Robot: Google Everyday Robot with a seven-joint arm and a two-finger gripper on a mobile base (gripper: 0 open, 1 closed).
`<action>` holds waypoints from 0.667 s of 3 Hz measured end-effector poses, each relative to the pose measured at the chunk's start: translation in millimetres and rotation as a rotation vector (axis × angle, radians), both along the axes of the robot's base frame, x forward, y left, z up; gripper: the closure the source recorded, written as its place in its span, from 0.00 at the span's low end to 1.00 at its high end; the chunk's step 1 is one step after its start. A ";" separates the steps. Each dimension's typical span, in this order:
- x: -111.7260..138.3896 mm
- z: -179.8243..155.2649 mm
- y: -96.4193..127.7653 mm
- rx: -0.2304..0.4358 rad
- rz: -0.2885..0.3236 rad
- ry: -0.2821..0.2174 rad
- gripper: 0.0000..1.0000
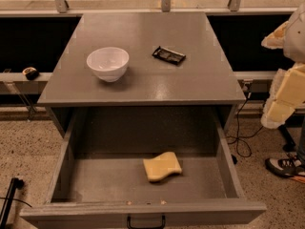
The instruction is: Pick sponge from top drawer and place on counter
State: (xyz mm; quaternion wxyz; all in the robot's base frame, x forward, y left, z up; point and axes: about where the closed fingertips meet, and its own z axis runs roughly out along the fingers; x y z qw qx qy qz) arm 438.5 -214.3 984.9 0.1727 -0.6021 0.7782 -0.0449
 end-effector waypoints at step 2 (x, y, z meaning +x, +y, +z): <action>3.8 -2.5 6.8 0.014 0.014 -0.008 0.00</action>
Offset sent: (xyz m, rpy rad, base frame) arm 0.0087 0.0126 -0.0110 0.0316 0.0030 0.0288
